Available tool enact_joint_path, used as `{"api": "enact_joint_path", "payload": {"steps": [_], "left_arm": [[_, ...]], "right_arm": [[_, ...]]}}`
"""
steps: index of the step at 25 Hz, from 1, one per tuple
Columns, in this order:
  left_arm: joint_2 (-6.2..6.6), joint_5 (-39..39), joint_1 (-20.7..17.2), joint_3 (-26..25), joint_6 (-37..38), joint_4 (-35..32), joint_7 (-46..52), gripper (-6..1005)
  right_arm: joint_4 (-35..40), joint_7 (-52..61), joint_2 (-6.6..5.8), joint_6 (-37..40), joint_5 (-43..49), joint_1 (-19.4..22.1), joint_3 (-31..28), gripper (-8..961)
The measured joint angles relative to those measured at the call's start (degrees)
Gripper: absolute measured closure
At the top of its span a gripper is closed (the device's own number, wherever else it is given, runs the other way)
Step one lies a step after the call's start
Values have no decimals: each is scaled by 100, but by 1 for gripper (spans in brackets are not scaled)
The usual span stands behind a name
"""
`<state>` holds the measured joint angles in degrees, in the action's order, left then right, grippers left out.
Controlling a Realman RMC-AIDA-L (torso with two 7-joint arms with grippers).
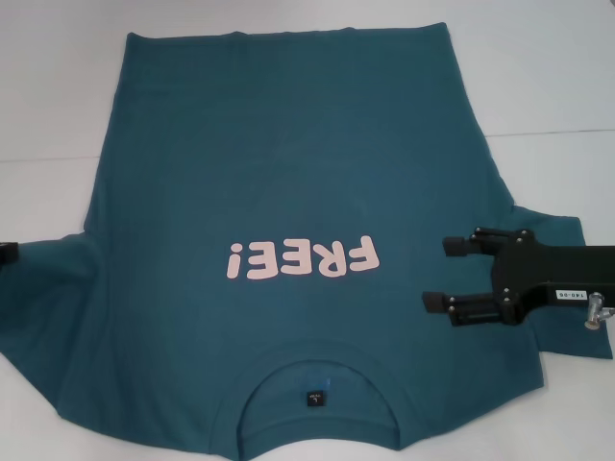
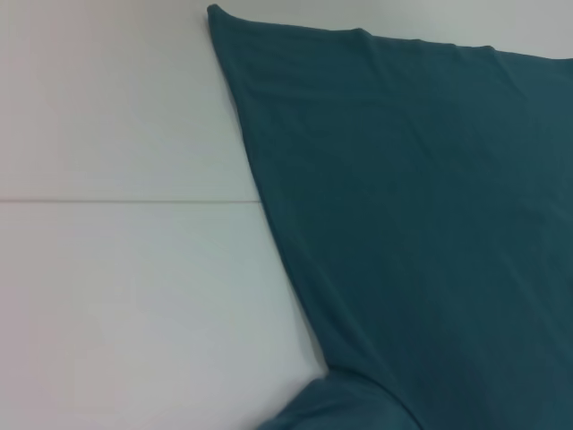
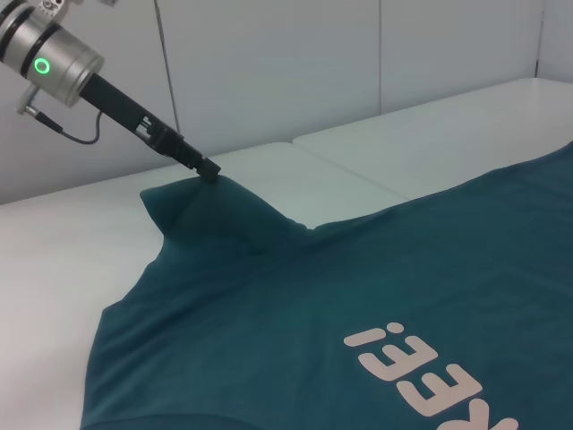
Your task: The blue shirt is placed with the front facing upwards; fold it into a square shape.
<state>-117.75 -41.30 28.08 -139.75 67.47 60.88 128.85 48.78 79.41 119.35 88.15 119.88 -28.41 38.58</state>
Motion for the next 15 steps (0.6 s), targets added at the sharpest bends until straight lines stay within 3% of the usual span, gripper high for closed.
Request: {"api": "enact_joint_path", "payload": {"steps": [8,13,15], "left_arm": [[20,0,41,10,193,66,30,973],[-98,-2,44,66,432,414,299,973],[-253,-18,48,73,713,788,427,973]], "right_arm": [[-6,4,5,-18,0,2,0,27],[-19,4,11,-83,0,11,0,27],[-13,4,6,-105,0,22,0,27]]}}
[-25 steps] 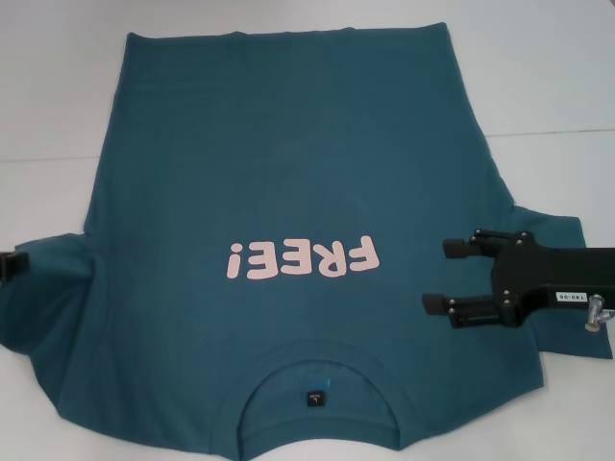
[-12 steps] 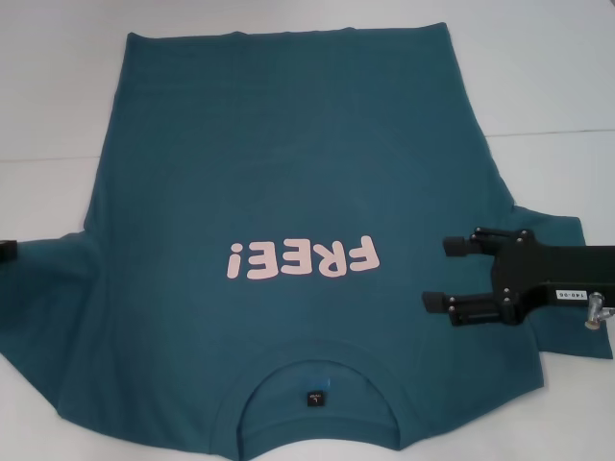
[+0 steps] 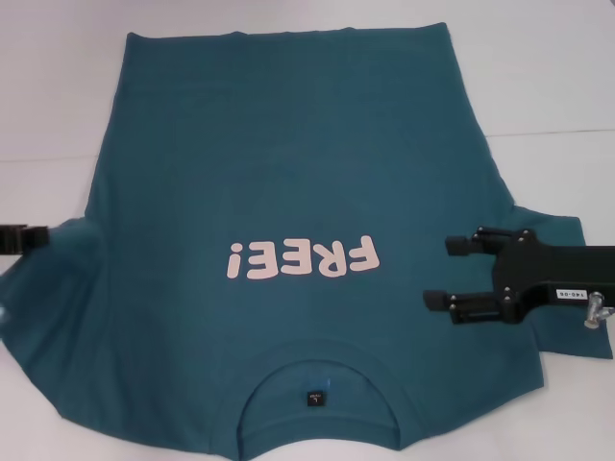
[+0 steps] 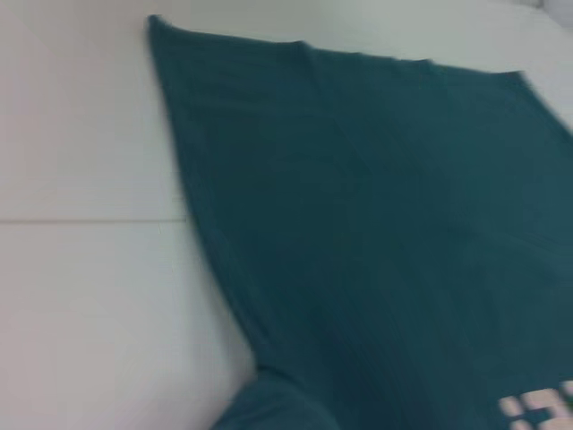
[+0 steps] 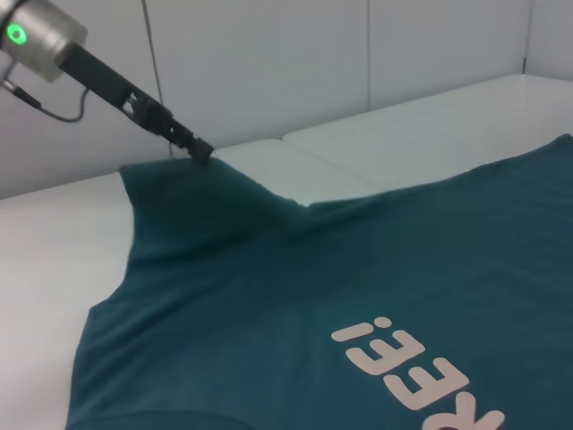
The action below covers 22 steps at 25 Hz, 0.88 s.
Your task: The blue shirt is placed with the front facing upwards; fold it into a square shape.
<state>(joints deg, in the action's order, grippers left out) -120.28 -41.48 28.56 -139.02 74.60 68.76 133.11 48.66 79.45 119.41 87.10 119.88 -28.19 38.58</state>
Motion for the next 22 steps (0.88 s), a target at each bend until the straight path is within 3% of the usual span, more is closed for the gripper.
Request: {"api": "enact_joint_path", "payload": {"steps": [3,7,11,15,17,22], "left_arm": [[-193,15,59,11,226,321,63,973],[-306,21,145,174,337,404,248,973],[-347,-13,194,526,102,252,493,974],[-342,-15,414,800,-196,-378,601,973],[-353,-26,596,861,-472,-810,572,951],[-376,-146,728,1027,-847,-1068,494,866]], "right_arm": [[1,-2,-11,-52,0,13,0,28],[-3,-30,-13,-130,0,23,1,28],[-14,-44,-15,-155,6,30,0,28],[-17,-49,-15,-224,33,33,8,28],[-23,-36,-15,-281,40,30,42,28],[-28,-17,-15,-289,50,2,54,28]]}}
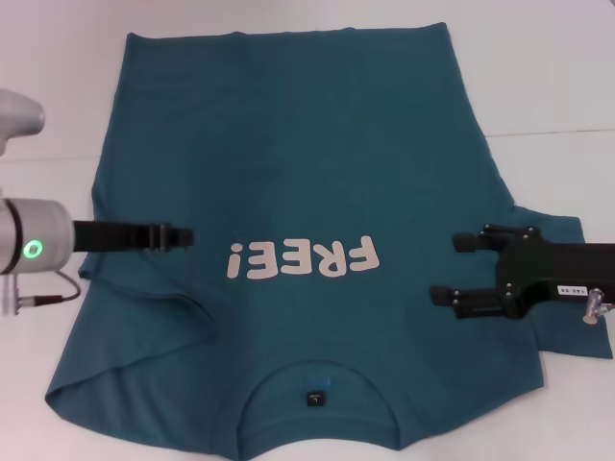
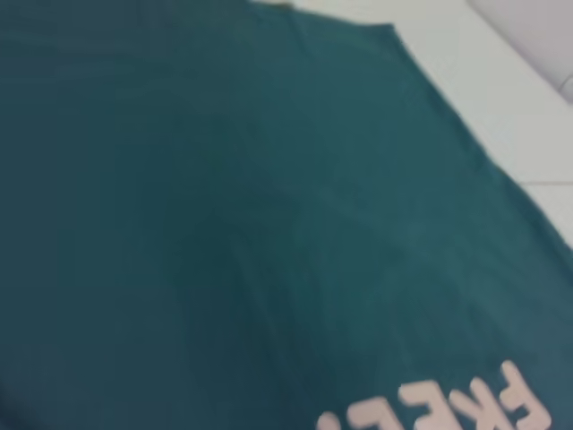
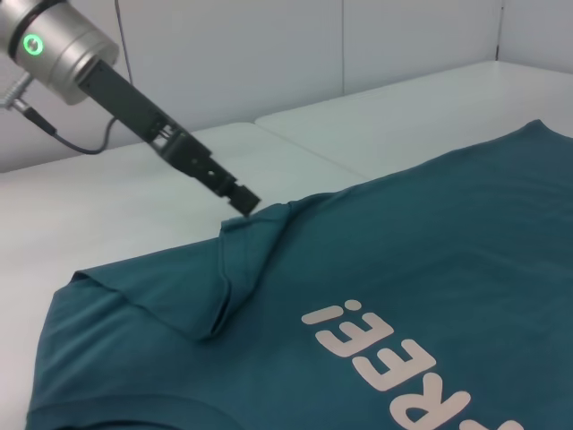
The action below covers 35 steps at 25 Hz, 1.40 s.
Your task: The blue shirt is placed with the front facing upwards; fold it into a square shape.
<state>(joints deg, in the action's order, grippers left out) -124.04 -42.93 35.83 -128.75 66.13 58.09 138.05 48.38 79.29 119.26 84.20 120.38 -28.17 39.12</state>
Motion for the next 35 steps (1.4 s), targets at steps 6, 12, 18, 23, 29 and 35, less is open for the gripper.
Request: {"api": "enact_joint_path", "payload": {"steps": [6,12,18,23,29,35], "left_arm": [[-14,-300,-220,203,-385,142,-169,659],[46,-313,-859,39,-792,474,90,530],[76,-287,-819,-242,-1150,9,18,352],[167,-272,-526,-226,-1436,-632,-147,182],[203,-265,-432,-193,-1691,-856,-271,99],[164,-114,-412,-191,-1898,-955,-363,101]], "right_arm": [[-4,8,2,-58,3,-21,-13,28],[-52,13,-5,-149,3,-8,-2,28],[-57,16,-10,-234,3,-35,3,28],[-57,20,-9,-275,7,-69,27,29],[-57,65,-15,-278,12,-97,69,29],[-57,74,-18,-283,12,-105,79,29]]}}
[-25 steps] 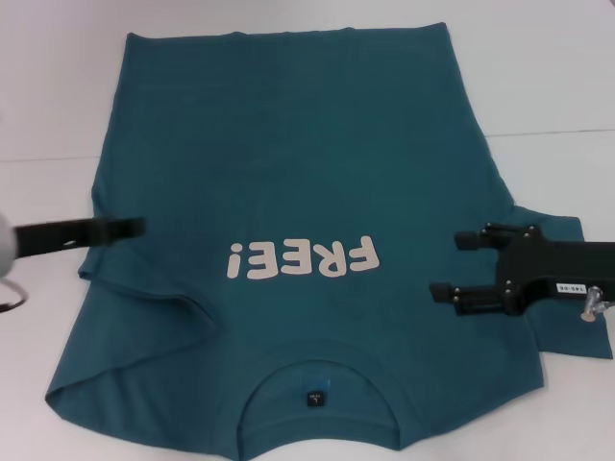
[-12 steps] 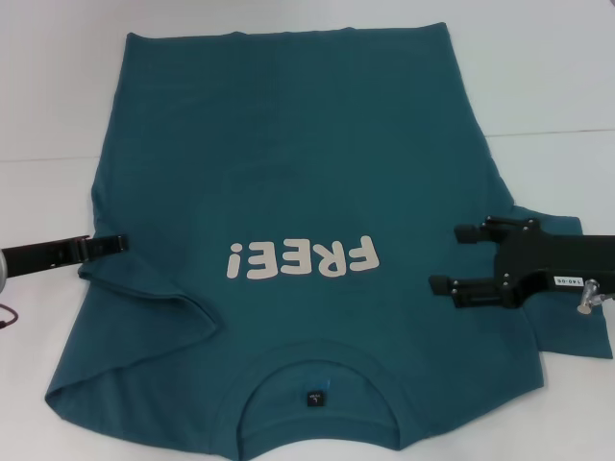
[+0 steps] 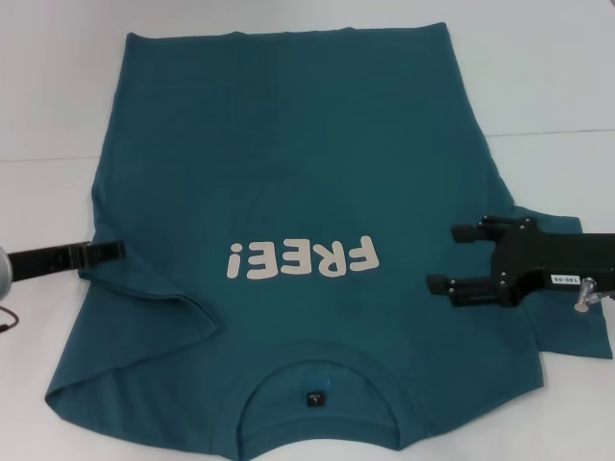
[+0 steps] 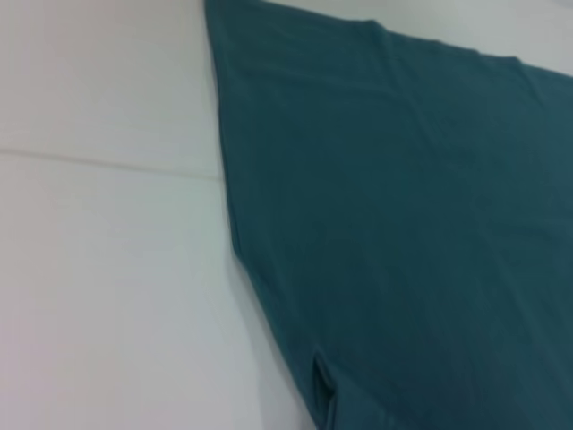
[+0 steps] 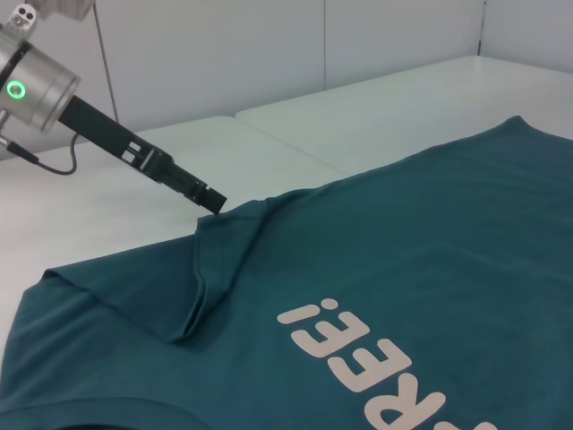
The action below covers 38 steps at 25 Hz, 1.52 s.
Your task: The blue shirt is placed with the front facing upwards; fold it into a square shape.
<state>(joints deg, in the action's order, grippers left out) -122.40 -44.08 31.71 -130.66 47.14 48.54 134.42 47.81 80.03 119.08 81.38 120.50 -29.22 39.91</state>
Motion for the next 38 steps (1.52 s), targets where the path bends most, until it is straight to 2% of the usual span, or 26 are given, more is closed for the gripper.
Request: {"api": "enact_joint_path", "payload": {"steps": [5,21,23,28,34,38], "left_arm": [[31,132,170,-2,-133,-365,-25,103],[42,82,405,-12,-187,-587,-86,108],[44,81,483,-15,-206,-653,-102,270],[29,77,698,-73,-270,-844,-279,390],[-14,75,759,-74,-276,-807,-310,534],[-14,72,772,-72,-278,-794,-312,676]], "right_arm": [[0,4,0,0,0,-11,1,29],[-10,30,0,-50,8,-23,16,29],[-14,31,0,-55,9,-23,17,29],[-18,30,0,-62,9,-22,17,30],[-18,31,0,-62,9,-6,17,30],[-18,30,1,-61,9,18,17,30]]}}
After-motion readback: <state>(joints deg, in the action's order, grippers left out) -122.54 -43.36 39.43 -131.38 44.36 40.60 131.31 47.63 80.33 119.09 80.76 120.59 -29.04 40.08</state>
